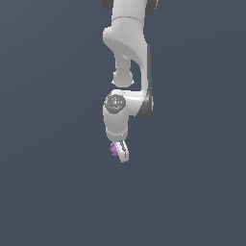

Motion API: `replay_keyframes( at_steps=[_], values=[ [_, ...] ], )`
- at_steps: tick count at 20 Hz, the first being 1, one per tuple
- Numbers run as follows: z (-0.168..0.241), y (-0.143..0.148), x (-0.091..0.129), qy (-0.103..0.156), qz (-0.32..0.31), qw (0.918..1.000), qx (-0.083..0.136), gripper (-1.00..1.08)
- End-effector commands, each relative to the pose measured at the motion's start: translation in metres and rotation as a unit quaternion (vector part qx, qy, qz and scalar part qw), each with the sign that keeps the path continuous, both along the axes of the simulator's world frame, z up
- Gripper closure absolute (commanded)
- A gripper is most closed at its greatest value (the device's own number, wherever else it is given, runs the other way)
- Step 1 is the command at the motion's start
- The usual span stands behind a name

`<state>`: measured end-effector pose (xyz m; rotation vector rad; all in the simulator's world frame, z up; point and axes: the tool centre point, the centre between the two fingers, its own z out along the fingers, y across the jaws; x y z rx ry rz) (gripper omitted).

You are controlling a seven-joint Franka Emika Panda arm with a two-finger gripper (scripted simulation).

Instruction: Pick up the object and move it to a goal position.

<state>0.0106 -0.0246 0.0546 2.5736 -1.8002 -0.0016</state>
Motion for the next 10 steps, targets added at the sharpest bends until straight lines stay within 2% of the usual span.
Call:
replay_keyframes(
  at_steps=[1, 4, 5, 10],
  values=[
    [-0.0075, 0.0002, 0.0005, -0.001, 0.000, 1.0000, 0.000, -0.92],
    [-0.0097, 0.0002, 0.0013, -0.001, 0.000, 1.0000, 0.000, -0.92],
    [-0.0097, 0.0002, 0.0013, -0.001, 0.000, 1.0000, 0.000, 1.08],
    [-0.0097, 0.0002, 0.0013, -0.001, 0.000, 1.0000, 0.000, 1.08]
  ],
)
